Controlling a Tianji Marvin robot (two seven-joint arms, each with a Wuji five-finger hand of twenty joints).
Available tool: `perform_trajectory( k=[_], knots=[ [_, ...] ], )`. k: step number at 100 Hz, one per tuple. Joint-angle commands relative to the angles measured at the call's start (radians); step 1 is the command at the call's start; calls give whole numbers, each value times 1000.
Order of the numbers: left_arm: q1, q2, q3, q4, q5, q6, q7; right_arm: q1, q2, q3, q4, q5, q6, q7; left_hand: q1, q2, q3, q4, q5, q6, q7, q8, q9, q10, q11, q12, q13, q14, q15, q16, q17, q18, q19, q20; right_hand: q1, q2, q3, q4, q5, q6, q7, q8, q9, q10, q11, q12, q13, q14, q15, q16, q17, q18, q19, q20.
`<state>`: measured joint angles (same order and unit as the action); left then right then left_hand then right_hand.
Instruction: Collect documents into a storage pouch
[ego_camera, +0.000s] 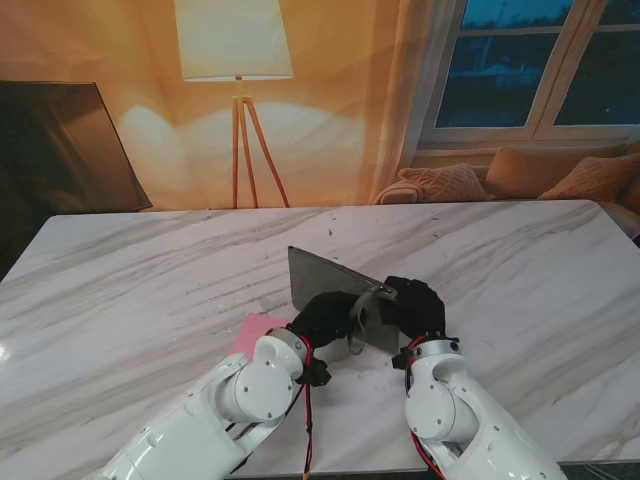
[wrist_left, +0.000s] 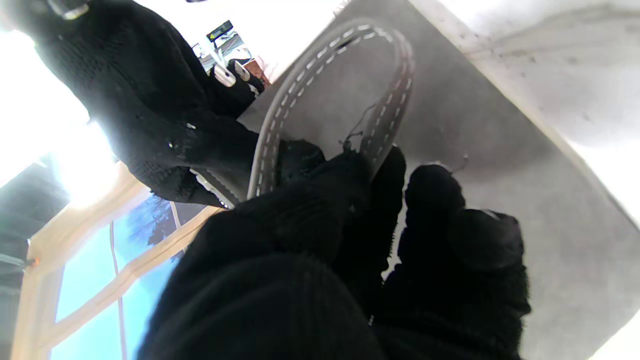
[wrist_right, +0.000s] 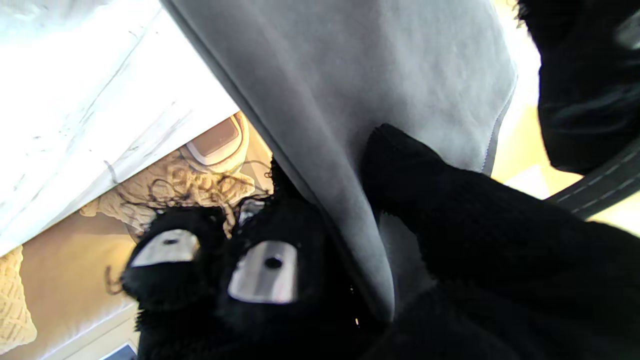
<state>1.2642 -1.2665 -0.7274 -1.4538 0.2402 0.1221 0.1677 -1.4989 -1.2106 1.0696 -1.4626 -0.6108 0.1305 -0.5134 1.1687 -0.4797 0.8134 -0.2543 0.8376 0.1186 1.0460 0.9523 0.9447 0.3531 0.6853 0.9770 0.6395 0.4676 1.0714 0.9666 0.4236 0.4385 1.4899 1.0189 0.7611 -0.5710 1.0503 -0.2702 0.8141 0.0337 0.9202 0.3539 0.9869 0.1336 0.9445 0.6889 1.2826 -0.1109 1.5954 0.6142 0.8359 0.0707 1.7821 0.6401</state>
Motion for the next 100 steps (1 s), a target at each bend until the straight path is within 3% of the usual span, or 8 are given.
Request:
perform_trajectory(
  k=[1, 8, 28, 53, 100],
  knots=[
    [5, 14, -16, -16, 12, -4, -11, -7, -7, 3, -6, 13, 5, 23, 108, 73, -17, 36, 56, -19, 100, 47, -2, -30, 75, 20, 17, 96, 40, 13, -37, -126, -17, 34, 65, 91, 33, 23, 123, -117, 101, 73, -14, 43, 34, 3, 35, -10, -4, -19, -13, 6, 77, 6],
    [10, 20, -29, -24, 33, -3, -9, -8, -6, 6, -8, 18, 0, 27, 122, 96, -24, 47, 72, -17, 120, 66, -13, -30, 77, 15, 12, 94, 30, 15, -44, -126, -23, 34, 69, 90, 30, 25, 140, -122, 81, 122, -15, 42, 31, 3, 34, -7, -14, -33, -23, 5, 66, 12],
    [24, 32, -70, -47, 87, 6, 10, -15, -4, 13, -19, 31, -7, 47, 122, 137, -7, 76, 97, -18, 163, 95, -20, -40, 108, 13, 18, 88, 34, 23, -42, -123, -23, 36, 74, 87, 30, 24, 158, -131, 86, 146, -14, 37, 25, 4, 34, -2, -34, -46, -38, 2, 51, 11],
    [35, 55, -123, -72, 180, 25, 11, -28, -2, 32, -39, 59, -31, 68, 122, 111, -7, 64, 103, -22, 166, 100, 7, -30, 148, 19, 54, 79, 88, 47, 0, -132, 14, 50, 86, 76, 32, 26, 200, -151, 84, 189, -10, 32, 19, 9, 35, -1, -65, -65, -55, -2, 26, 9],
    [35, 78, -187, -90, 260, 51, -8, -51, -3, 64, -86, 169, -32, 142, 102, 102, 9, 67, 94, -26, 158, 104, 28, -7, 187, 49, 78, 71, 172, 79, 27, -148, 66, 96, 104, 46, 55, 26, 254, -139, 61, 243, 1, 42, 1, 10, 35, -2, -67, -72, -59, -2, 16, 15]
  ],
)
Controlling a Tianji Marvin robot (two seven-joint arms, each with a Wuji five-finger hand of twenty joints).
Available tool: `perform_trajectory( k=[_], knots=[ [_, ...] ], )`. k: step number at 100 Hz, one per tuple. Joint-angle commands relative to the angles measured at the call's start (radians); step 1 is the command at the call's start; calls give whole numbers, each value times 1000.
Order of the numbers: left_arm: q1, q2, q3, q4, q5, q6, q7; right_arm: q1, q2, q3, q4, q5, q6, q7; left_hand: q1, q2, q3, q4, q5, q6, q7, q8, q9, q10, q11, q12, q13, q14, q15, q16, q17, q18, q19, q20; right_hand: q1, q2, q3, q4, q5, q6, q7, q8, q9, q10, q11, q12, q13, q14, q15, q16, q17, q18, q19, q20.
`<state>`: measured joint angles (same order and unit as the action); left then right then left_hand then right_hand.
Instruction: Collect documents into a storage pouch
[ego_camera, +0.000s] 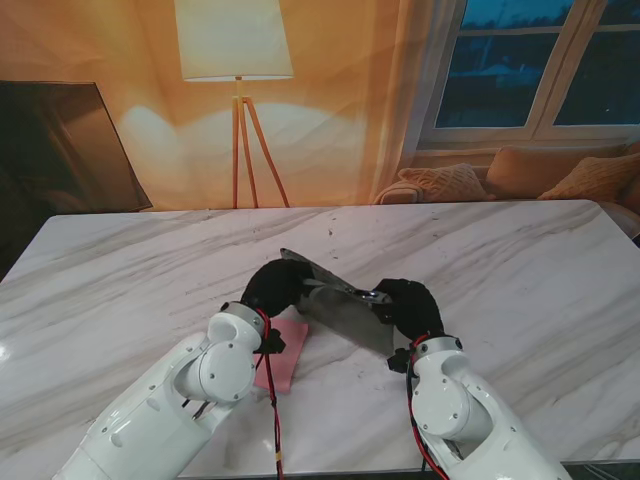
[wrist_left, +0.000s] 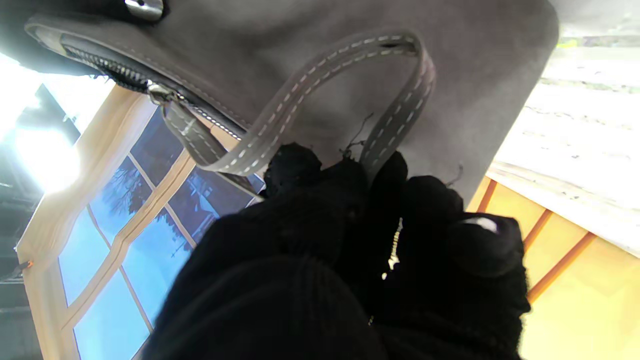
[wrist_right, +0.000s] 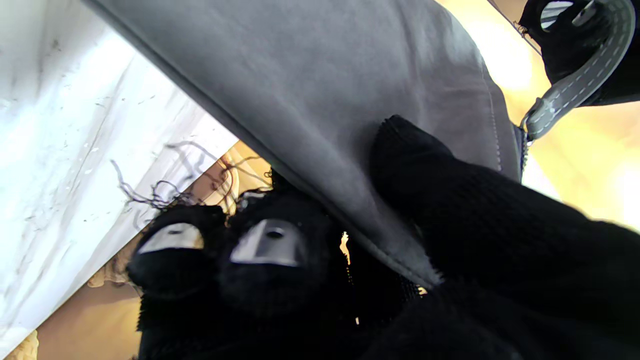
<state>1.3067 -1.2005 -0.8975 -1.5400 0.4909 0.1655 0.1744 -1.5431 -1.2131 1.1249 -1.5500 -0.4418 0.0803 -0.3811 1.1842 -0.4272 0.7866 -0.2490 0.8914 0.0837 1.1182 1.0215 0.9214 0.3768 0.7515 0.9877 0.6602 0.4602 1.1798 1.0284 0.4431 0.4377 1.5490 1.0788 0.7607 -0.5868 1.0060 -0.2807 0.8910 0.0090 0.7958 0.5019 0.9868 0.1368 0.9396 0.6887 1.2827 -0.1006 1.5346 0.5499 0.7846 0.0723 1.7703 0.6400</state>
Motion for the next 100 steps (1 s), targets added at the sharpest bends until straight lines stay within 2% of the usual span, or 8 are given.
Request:
perform_trajectory(
  k=[1, 54, 81, 100],
  knots=[
    [-8, 12, -17, -4, 10, 7, -15, -6, -1, 9, 1, 1, 19, 11, 87, 50, 36, 61, 40, 9, 86, 35, 52, -30, 121, 38, 58, 78, 64, 17, 8, -147, 7, 36, 104, 61, 100, 36, 178, -114, 185, 96, 2, 38, 5, 11, 35, -12, -6, -7, -8, -4, 28, 16],
    [-19, 37, -69, 3, 88, 37, -60, -2, -2, 25, 13, 11, 7, 8, 74, 46, 46, 63, 36, 8, 80, 37, 63, -23, 129, 46, 69, 74, 87, 25, 24, -152, 20, 52, 106, 53, 116, 31, 204, -111, 175, 163, 7, 38, -4, 24, 36, -22, -10, -9, -8, -4, 26, 20],
    [-15, 44, -106, 15, 126, 62, -61, 4, -4, 26, 21, 9, 15, 0, 72, 45, 47, 64, 35, 6, 78, 38, 63, -23, 130, 48, 69, 72, 90, 26, 26, -153, 22, 54, 105, 55, 116, 31, 205, -109, 169, 173, 6, 41, -5, 29, 36, -25, -9, -8, -8, -4, 26, 20],
    [-14, 43, -126, 31, 144, 78, -37, 4, -4, 26, 22, 8, 21, -2, 73, 45, 48, 65, 35, 6, 78, 38, 62, -22, 131, 49, 69, 72, 90, 26, 25, -153, 21, 55, 106, 58, 114, 31, 206, -108, 165, 179, 4, 40, -5, 32, 36, -28, -8, -6, -8, -4, 26, 21]
  ],
)
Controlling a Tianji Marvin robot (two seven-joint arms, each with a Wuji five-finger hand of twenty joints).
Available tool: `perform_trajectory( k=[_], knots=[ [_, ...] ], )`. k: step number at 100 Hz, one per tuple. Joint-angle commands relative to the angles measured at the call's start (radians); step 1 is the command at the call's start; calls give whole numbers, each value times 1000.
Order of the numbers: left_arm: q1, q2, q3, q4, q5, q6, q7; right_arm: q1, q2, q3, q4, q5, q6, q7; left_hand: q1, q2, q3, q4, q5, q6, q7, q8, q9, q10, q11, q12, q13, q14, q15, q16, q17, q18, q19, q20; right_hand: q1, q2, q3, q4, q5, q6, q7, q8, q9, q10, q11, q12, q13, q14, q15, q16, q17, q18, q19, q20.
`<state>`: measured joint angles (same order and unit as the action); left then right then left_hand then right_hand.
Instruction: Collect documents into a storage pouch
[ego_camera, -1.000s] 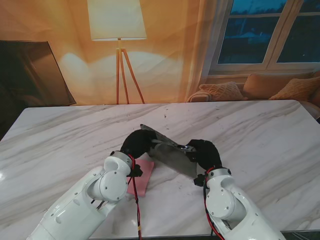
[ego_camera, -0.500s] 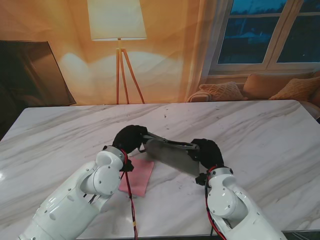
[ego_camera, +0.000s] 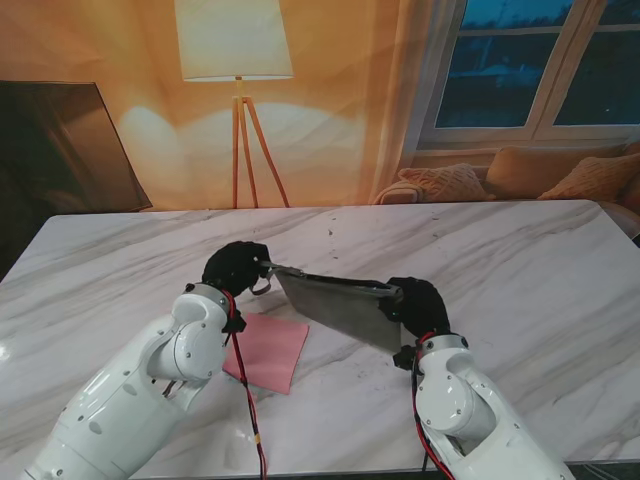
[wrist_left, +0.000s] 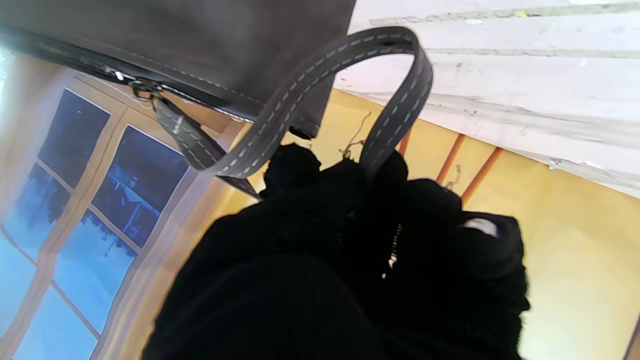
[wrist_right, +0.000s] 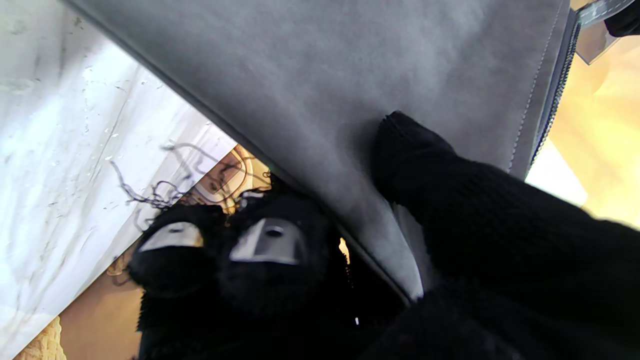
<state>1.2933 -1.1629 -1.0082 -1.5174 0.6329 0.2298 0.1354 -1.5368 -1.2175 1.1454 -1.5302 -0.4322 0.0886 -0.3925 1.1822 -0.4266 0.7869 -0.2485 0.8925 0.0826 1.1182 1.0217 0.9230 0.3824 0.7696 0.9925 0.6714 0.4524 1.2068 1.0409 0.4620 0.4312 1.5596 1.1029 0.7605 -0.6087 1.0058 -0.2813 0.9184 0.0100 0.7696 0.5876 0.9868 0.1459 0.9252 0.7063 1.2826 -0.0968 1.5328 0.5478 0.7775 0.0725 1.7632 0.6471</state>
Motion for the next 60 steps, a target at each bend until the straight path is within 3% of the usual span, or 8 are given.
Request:
perform_trajectory(
  k=[1, 30, 60],
  knots=[
    [0, 5, -17, 8, 3, 15, 3, -2, 0, 6, 2, -2, 13, 10, 76, 45, 48, 65, 34, 8, 78, 38, 61, -27, 113, 44, 58, 80, 63, 14, 6, -146, 10, 31, 105, 80, 114, 31, 179, -109, 191, 94, 4, 30, 9, 15, 36, -31, -6, -4, -1, -4, 33, 13],
    [21, 12, -61, 6, 48, 36, 12, 0, 0, 4, 6, -4, 16, 8, 75, 45, 45, 64, 31, 8, 75, 38, 59, -29, 110, 43, 56, 80, 61, 14, 4, -146, 8, 31, 106, 81, 111, 32, 179, -109, 187, 100, 3, 30, 8, 17, 36, -32, -7, -2, -1, -4, 33, 14],
    [37, 9, -75, 9, 39, 51, 24, 2, -2, 0, 10, 1, 8, 5, 88, 36, 26, 48, 13, 13, 38, 11, 38, -39, 70, 24, 27, 89, 6, -17, -23, -149, -26, 15, 105, 85, 108, 32, 176, -108, 184, 105, 2, 27, 9, 17, 36, -33, -7, -1, -1, -4, 33, 14]
  ],
)
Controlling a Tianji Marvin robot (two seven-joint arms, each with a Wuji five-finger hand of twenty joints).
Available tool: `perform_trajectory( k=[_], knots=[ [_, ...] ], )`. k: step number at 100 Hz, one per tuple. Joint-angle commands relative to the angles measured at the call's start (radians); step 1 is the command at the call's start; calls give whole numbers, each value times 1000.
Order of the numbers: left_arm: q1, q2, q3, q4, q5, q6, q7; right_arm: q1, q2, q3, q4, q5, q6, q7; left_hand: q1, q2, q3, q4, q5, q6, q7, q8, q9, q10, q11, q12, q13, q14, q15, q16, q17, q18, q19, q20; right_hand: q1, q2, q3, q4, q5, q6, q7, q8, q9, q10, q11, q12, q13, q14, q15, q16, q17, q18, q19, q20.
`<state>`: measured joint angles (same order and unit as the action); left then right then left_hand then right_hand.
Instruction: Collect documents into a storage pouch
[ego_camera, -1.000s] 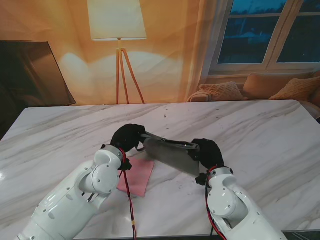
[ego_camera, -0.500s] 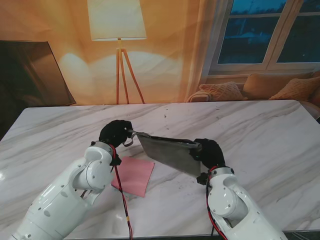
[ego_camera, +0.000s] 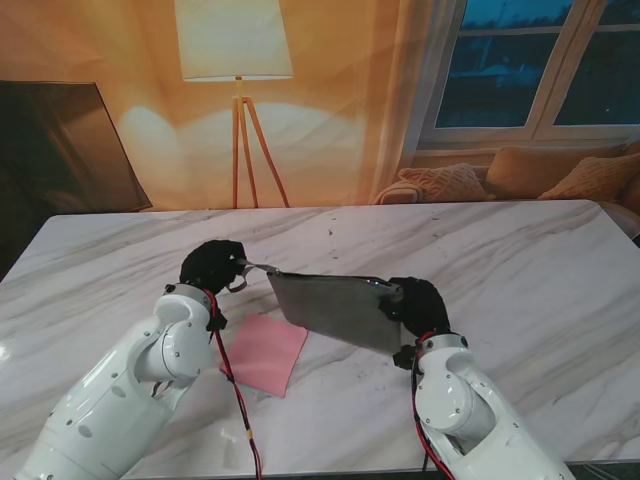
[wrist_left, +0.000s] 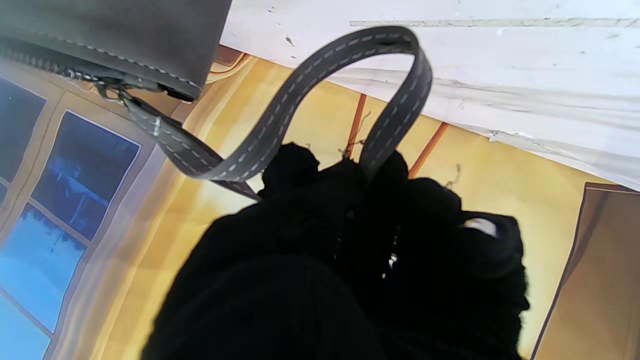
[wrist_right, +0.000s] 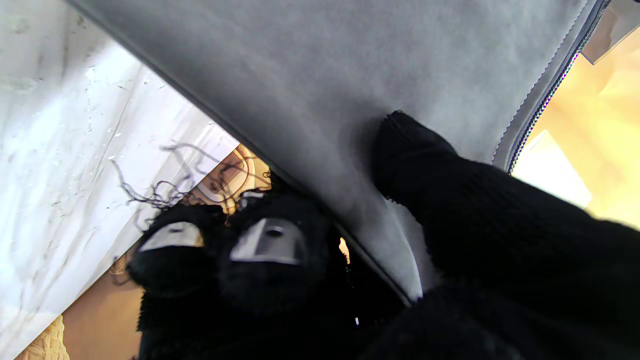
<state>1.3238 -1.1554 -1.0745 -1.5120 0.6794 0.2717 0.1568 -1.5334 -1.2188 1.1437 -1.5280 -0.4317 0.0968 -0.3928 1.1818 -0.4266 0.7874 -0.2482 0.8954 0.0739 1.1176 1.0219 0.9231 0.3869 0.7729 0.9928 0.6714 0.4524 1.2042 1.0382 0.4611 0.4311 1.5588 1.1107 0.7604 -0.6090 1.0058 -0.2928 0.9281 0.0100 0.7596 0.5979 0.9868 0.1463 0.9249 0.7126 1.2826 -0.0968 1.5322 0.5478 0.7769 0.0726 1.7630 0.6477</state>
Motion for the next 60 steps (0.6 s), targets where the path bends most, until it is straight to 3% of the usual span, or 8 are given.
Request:
perform_trajectory(
  k=[1, 14, 21, 33, 60],
  knots=[
    [7, 2, -9, 3, -8, 9, 4, -1, -1, 2, 8, 0, -1, 4, 89, 35, 24, 46, 9, 23, 36, 9, 36, -43, 63, 23, 24, 90, 5, -17, -24, -148, -28, 5, 105, 86, 108, 43, 166, -109, 194, 95, 2, 27, 9, 11, 36, -34, -7, -1, 0, -4, 33, 13],
    [11, -1, -8, 3, -14, 8, 11, 3, -4, -4, 15, 7, -6, -4, 87, 7, 10, 20, -12, 32, -13, -49, 27, -43, 7, 8, -1, 99, -41, -45, -48, -149, -55, -17, 105, 89, 105, 44, 164, -111, 194, 97, -1, 26, 9, 11, 36, -37, -9, -1, 2, -4, 29, 12],
    [10, -3, -8, 6, -23, 3, 19, 7, -12, -8, 20, 16, -5, -29, 70, -17, -2, 0, -33, 44, -61, -148, 22, -44, -73, 19, -31, 98, -83, -62, -80, -149, -84, -39, 103, 95, 100, 43, 156, -115, 191, 98, -4, 23, 10, 11, 36, -39, -11, -2, 3, -5, 26, 11],
    [-4, -11, 0, 20, -49, -18, 36, 18, -34, -23, 25, 56, 4, -86, 24, -22, -26, -4, -79, 43, -101, -310, 10, -47, -153, 18, -77, 87, -121, -90, -120, -145, -122, -63, 105, 103, 91, 45, 142, -115, 188, 98, -13, 24, 12, 10, 33, -42, -21, -5, 2, -9, 13, 7],
    [-36, -13, 14, 28, -57, -60, 38, 43, -46, -42, 47, 48, -14, -136, 9, 9, -81, 3, -122, 34, -110, -364, -24, -62, -219, 11, -122, 63, -179, -125, -189, -147, -177, -96, 103, 119, 70, 47, 126, -131, 183, 85, -23, 12, 18, 1, 17, -44, -42, -12, -10, -15, -17, 0]
  ],
)
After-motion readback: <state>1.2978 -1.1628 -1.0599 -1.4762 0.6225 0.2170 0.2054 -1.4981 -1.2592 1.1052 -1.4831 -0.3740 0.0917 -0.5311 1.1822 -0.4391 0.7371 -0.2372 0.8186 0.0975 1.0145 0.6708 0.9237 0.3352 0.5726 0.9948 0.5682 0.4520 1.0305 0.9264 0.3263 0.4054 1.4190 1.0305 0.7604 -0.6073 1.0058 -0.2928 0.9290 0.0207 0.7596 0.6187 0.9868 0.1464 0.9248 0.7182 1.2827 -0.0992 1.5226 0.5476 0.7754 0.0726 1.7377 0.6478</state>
